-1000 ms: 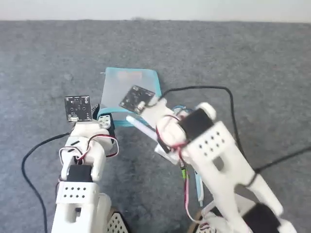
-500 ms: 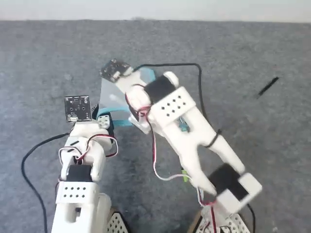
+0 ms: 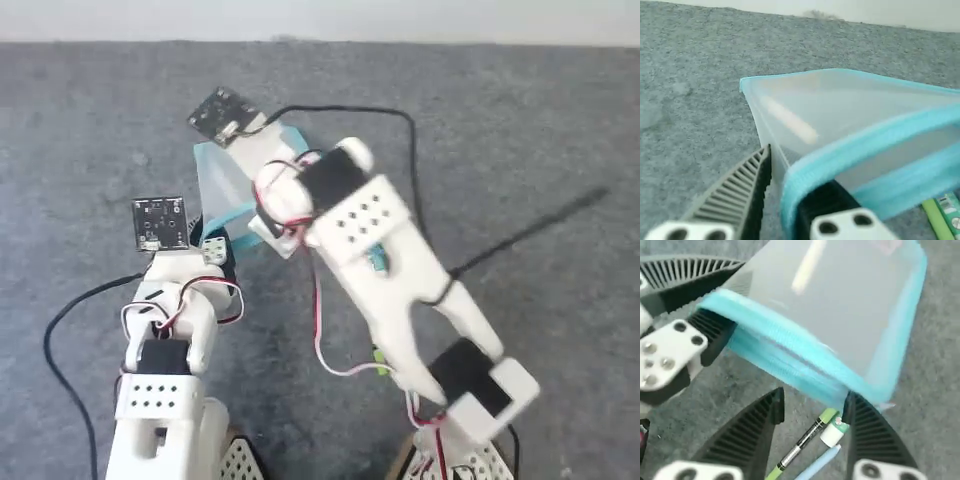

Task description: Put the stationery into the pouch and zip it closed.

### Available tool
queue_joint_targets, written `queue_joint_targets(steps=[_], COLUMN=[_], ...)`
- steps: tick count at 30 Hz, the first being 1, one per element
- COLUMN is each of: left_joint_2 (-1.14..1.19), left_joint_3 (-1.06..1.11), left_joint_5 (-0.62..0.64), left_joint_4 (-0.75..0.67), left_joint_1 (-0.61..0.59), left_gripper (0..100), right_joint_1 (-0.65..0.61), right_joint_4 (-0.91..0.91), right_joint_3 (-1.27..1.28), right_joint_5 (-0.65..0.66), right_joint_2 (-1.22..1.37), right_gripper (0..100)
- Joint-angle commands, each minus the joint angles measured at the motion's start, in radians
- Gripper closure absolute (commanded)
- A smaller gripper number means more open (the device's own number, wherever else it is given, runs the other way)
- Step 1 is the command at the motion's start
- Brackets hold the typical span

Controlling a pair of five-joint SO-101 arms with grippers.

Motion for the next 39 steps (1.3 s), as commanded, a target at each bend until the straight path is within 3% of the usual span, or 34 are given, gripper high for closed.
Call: queue_joint_targets(steps=[1, 5, 10, 15, 21, 39], left_joint_2=[0.008, 0.006, 0.003, 0.006, 0.006, 0.006], left_joint_3=[-0.007, -0.007, -0.012, -0.01, -0.008, -0.007], left_joint_5=[-0.021, -0.021, -0.017, -0.015, -0.017, -0.021], left_joint_4=[-0.009, -0.009, -0.011, -0.048, -0.049, -0.046], left_joint_1=[0.003, -0.003, -0.083, -0.117, -0.117, -0.114], left_gripper=[99, 99, 99, 99, 99, 99], right_joint_1=[0.013, 0.03, 0.199, 0.346, 0.372, 0.348], right_joint_4=[0.071, 0.151, 0.128, -0.13, -0.412, -0.696], right_joint_3=[-0.06, -0.04, 0.245, 0.793, 1.252, 1.547], right_joint_5=[-0.006, -0.006, -0.006, -0.005, 0.06, 0.057], right_joint_2=[-0.166, -0.278, -0.417, -0.527, -0.573, -0.572], right_gripper=[78.6, 78.6, 78.6, 81.6, 88.2, 88.2])
